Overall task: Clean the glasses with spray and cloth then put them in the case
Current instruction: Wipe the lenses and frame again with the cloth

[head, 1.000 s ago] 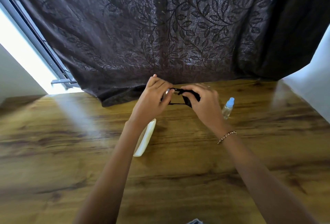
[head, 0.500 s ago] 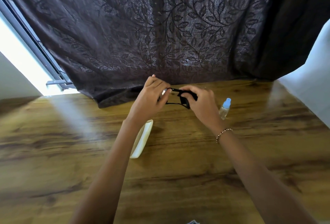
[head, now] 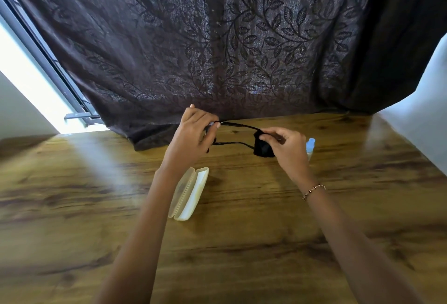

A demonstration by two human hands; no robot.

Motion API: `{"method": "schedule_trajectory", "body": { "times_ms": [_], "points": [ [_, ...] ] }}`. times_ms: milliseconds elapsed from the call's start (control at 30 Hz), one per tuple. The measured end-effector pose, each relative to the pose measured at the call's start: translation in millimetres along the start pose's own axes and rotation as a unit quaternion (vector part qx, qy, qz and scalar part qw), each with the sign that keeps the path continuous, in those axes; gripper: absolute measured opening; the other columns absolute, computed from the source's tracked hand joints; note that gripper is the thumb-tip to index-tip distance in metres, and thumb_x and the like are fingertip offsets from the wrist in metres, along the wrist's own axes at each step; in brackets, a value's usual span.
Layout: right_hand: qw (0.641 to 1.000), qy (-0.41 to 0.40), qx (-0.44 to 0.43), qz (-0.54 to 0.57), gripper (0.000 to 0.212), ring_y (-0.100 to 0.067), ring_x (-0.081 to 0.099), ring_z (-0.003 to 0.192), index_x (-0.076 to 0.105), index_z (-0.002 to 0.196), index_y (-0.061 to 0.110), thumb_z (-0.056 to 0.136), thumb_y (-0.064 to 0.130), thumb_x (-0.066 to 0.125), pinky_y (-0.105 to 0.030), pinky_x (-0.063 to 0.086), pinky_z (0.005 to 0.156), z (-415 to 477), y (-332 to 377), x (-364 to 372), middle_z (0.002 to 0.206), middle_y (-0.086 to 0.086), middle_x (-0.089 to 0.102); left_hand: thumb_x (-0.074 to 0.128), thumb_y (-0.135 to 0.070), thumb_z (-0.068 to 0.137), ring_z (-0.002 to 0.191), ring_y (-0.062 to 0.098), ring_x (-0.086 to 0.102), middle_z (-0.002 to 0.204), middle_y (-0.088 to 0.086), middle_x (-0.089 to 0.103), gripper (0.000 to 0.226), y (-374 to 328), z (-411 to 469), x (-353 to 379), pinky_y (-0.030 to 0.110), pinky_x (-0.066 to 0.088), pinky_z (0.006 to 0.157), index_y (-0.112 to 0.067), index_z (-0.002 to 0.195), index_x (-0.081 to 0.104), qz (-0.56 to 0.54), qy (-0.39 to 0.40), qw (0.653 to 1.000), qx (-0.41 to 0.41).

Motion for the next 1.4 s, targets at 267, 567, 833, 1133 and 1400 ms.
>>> {"method": "schedule_trajectory", "body": {
  "times_ms": [267, 567, 833, 1133, 1400],
  "points": [
    [0.981, -0.026, -0.173, -0.087, 0.017, -0.006, 0.068, 0.087, 0.076, 0.100, 0.010, 0.084, 0.007, 0.070, -0.009, 0.046, 0.082, 0.3, 36.8, 3.0, 0.095, 0.000, 0.075, 0.058, -0.015, 0.092, 0.096, 0.015, 0.051, 0.093, 0.004, 0.067, 0.013, -8.9, 3.1, 12.7, 0.032, 0.019, 0.115, -0.005, 0.096, 0.066, 0.041, 0.038, 0.998, 0.041],
    [0.979, 0.048, -0.187, -0.067, 0.013, -0.006, 0.065, 0.082, 0.076, 0.091, 0.011, 0.081, 0.004, 0.069, -0.010, 0.044, 0.078, 6.2, 50.6, 13.7, 0.090, 0.001, 0.074, 0.053, -0.016, 0.095, 0.101, 0.017, 0.054, 0.101, -0.001, 0.065, 0.019, -8.9, -1.5, 11.1, 0.036, 0.034, 0.105, -0.005, 0.104, 0.066, -0.089, 0.054, 0.995, -0.013],
    [0.980, 0.004, 0.015, 0.200, 0.030, 0.001, 0.068, 0.086, 0.071, 0.088, 0.030, 0.083, 0.001, 0.069, -0.013, 0.050, 0.077, 18.3, 30.8, -5.6, 0.085, 0.018, 0.073, 0.038, -0.017, 0.101, 0.118, 0.005, 0.052, 0.120, -0.009, 0.063, 0.030, 37.5, -38.9, 11.3, 0.023, 0.037, 0.100, -0.021, 0.122, 0.059, -0.379, 0.073, 0.876, -0.288],
    [0.939, -0.037, 0.148, 0.309, 0.021, -0.007, 0.070, 0.085, 0.072, 0.090, 0.023, 0.083, 0.003, 0.071, -0.024, 0.055, 0.078, 12.4, -0.6, 0.6, 0.084, 0.006, 0.076, 0.048, -0.013, 0.097, 0.092, 0.008, 0.062, 0.087, -0.008, 0.068, 0.015, 31.8, -33.1, 13.1, 0.016, 0.045, 0.086, -0.014, 0.100, 0.063, -0.412, 0.067, 0.875, -0.245],
    [0.975, -0.119, 0.099, 0.160, 0.022, -0.001, 0.069, 0.084, 0.073, 0.089, 0.030, 0.080, 0.009, 0.075, -0.023, 0.054, 0.078, 3.9, -1.9, -13.6, 0.085, 0.015, 0.072, 0.056, 0.000, 0.090, 0.076, -0.005, 0.063, 0.087, 0.000, 0.071, 0.020, 23.7, -18.0, 3.5, 0.011, 0.050, 0.075, -0.015, 0.097, 0.068, -0.258, 0.047, 0.941, -0.215]
  ]
}}
Point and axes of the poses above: each hand's wrist, its own z-axis towards the middle knuckle, its own x-axis out of the palm, y = z × x, the point moved 3 cm from there along z, towards the middle knuckle
